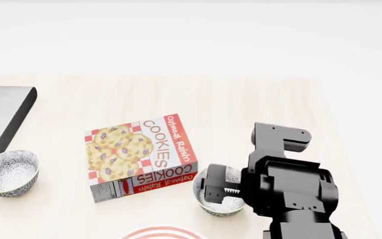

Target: Pick the akita bowl next to the plate and place it on the plate.

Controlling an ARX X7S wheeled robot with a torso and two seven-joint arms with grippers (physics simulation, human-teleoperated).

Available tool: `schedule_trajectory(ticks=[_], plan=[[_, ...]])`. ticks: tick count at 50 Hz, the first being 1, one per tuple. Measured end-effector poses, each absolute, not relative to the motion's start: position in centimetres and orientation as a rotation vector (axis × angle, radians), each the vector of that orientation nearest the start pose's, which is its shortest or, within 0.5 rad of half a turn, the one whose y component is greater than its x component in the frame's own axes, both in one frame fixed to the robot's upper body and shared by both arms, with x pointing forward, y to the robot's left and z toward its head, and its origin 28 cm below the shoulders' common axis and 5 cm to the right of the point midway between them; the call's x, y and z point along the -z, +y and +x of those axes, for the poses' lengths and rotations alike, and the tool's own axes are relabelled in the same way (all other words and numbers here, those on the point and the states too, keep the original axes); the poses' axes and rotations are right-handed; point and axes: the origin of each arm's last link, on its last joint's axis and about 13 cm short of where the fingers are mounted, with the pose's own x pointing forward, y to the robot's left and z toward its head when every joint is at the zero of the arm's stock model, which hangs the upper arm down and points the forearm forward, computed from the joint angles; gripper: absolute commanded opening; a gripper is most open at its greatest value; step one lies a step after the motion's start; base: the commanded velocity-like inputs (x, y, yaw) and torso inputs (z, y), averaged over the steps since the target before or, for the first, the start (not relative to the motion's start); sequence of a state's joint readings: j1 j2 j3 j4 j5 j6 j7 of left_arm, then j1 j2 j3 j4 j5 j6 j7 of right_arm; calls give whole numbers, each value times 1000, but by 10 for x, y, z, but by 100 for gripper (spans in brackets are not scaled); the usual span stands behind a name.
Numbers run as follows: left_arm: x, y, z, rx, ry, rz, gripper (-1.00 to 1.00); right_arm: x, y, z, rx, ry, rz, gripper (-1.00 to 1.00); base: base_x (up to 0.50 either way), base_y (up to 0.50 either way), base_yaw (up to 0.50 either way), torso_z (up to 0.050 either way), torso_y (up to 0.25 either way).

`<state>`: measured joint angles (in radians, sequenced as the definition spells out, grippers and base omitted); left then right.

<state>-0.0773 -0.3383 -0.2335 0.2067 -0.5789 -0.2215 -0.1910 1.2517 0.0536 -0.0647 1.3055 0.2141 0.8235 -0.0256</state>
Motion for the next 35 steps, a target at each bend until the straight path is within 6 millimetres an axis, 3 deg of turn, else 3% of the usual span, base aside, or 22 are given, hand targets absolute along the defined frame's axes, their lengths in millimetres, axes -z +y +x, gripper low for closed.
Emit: schedule_trajectory(ticks=[30, 31, 35], plan=[[-88, 310, 223, -275, -123, -243, 100, -112, -107, 383, -52, 895, 169, 100, 0, 0, 0, 0, 0], [-88, 310, 223, -275, -123, -243, 100, -112, -107, 383, -53, 896, 169, -100, 0, 0, 0, 0, 0], [-88, 310, 223, -275, -123, -243, 100, -111, -107, 383, -53, 895, 167, -100, 0, 0, 0, 0, 0]])
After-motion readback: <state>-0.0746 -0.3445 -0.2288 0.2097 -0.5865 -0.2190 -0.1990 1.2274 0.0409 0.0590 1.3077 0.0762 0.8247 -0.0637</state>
